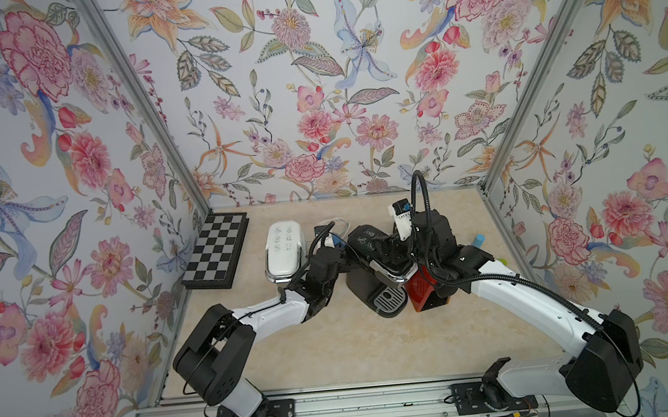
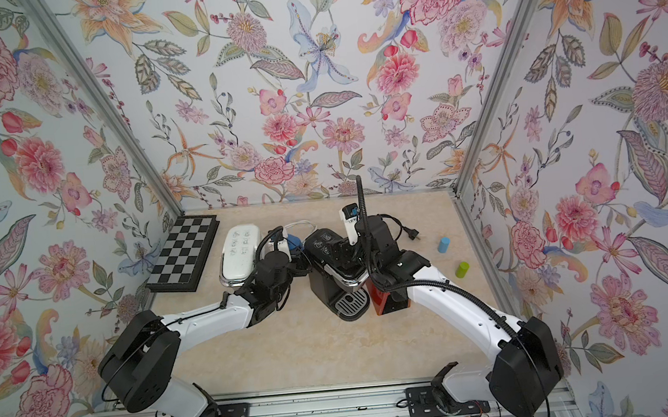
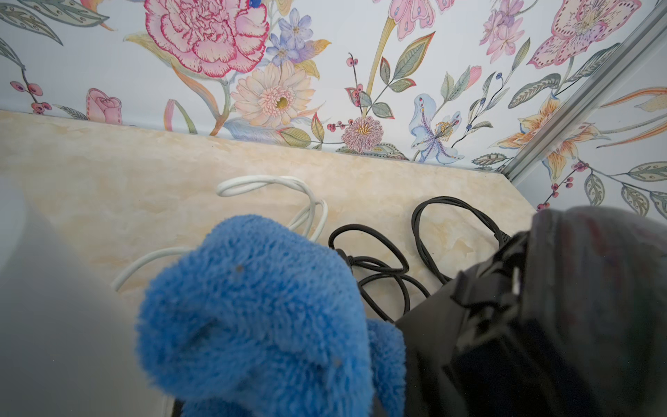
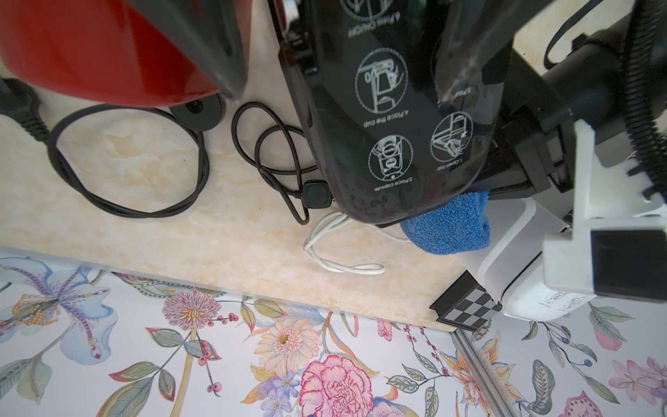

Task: Wipe the surface of a coffee machine
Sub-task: Wipe the dirt from the surface of the coffee machine.

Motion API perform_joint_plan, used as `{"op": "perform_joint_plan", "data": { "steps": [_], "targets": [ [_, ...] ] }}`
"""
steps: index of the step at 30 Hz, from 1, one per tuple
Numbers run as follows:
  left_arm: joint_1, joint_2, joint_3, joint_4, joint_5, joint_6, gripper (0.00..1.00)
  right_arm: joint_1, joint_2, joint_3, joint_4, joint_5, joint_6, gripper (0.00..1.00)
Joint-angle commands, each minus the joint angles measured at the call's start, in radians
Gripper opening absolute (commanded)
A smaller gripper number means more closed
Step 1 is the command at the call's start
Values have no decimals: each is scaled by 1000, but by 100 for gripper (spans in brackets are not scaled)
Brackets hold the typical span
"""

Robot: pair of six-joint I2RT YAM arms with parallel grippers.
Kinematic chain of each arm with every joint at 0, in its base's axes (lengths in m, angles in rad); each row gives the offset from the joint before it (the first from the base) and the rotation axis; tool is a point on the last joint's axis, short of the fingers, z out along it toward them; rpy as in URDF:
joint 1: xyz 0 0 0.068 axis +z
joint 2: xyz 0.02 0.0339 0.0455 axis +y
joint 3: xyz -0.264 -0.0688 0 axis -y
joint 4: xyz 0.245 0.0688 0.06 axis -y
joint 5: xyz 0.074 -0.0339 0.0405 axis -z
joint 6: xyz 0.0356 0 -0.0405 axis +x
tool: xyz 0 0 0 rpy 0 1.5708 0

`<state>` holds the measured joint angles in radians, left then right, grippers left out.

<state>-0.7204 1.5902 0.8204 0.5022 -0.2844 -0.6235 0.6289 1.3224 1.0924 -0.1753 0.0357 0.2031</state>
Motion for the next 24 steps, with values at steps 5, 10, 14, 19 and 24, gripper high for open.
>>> {"op": "perform_joint_plan", "data": {
  "steps": [5,10,14,19,24],
  "targets": [
    [-45,-10,-95,157,105,-22,0,5,23,-9,-57,15,5,83],
    [-62,29,-135,238,120,-8,0,5,29,-8,-57,-2,11,83],
    [-76,72,-159,285,132,-17,0,5,31,-9,-57,-1,12,83],
    [-98,103,-183,319,128,-18,0,5,25,-12,-57,-2,12,83],
    [-105,141,-191,325,124,-27,0,5,33,-8,-57,-8,16,83]
  ]
}}
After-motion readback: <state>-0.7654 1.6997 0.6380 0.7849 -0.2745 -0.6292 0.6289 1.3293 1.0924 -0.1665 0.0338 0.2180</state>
